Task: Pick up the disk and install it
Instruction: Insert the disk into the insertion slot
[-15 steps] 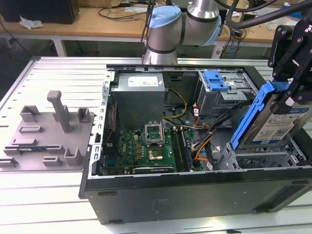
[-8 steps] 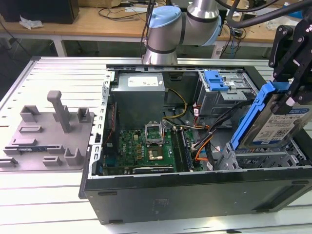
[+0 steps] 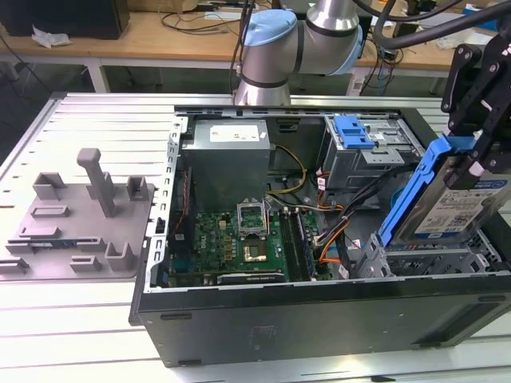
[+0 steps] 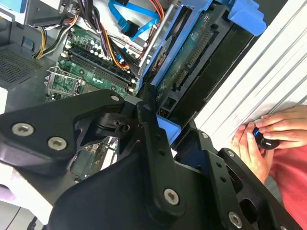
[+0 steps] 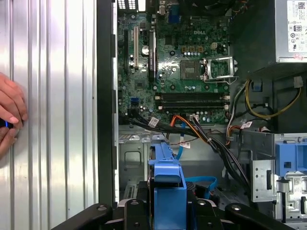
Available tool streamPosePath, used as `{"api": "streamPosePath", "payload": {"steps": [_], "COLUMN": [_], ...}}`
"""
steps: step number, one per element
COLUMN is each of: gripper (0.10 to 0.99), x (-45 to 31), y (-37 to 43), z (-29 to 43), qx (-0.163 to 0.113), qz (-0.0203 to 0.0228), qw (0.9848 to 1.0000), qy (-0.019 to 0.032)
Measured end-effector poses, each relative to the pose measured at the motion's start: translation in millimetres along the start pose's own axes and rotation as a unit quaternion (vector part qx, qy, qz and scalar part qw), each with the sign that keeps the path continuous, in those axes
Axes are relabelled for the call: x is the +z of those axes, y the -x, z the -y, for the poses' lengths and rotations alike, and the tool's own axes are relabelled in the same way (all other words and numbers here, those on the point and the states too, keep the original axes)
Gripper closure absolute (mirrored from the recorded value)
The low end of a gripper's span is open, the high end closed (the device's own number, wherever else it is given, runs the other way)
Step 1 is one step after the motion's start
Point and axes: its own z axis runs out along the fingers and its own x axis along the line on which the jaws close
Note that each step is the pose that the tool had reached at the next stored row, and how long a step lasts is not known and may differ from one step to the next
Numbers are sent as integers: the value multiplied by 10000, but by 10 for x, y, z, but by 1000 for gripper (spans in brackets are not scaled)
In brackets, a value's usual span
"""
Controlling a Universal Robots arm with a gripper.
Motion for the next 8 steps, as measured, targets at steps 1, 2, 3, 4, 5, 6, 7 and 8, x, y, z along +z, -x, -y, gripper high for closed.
{"api": "streamPosePath", "payload": {"steps": [1, 2, 3, 4, 5, 6, 7, 8], "gripper": [718, 718, 718, 718, 718, 718, 718, 718], "x": [2, 3, 6, 9, 17, 23, 36, 46], "y": [0, 0, 1, 0, 0, 1, 0, -1], "z": [0, 0, 0, 0, 0, 1, 1, 1], "qx": [2, 4, 5, 7, 8, 8, 9, 9], "qz": [-1, -3, -4, -5, -7, -7, -7, -7], "qw": [10000, 10000, 10000, 10000, 10000, 10000, 10000, 10000], "qy": [1, 3, 5, 5, 7, 7, 8, 8]}}
